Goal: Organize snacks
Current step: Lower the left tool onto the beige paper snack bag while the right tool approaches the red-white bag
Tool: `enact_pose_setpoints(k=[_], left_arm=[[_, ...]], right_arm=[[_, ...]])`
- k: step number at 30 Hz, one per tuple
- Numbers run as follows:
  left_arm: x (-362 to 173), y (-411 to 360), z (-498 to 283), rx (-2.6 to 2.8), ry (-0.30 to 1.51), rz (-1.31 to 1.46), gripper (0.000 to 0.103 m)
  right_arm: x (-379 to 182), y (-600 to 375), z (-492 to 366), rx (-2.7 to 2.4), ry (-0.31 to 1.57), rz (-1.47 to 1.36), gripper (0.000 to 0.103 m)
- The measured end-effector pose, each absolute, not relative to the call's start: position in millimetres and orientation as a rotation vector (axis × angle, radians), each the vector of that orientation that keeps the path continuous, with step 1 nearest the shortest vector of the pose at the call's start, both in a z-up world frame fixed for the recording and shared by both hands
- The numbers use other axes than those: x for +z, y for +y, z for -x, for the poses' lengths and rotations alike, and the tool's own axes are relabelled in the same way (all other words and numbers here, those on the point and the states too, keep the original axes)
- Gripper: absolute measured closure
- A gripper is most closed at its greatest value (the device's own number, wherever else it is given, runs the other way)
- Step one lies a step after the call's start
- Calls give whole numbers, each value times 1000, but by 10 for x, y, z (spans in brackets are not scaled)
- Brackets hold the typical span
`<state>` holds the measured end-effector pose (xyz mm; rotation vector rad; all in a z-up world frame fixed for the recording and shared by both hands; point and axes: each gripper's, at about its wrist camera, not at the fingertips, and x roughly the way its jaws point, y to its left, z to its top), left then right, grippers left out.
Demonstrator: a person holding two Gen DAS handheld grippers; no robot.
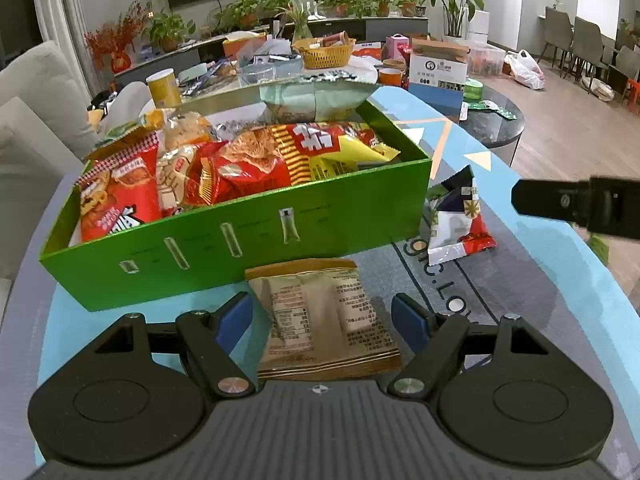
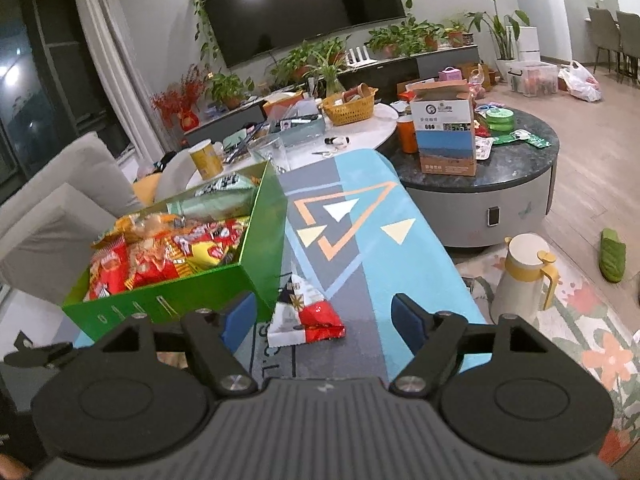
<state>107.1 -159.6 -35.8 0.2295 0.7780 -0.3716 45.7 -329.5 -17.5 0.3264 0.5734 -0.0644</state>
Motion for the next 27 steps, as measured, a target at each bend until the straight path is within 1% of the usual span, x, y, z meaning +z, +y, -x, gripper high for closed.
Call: enact_pose_setpoints(k=[7, 27], left_arm=[[-459, -1614, -1146, -345, 799, -210, 29], [-529, -1586, -1272, -359, 799, -170, 27]], right_arm=[[-269, -3194, -540, -49, 595, -238, 42], [-476, -3054, -817, -31, 652, -150, 41]])
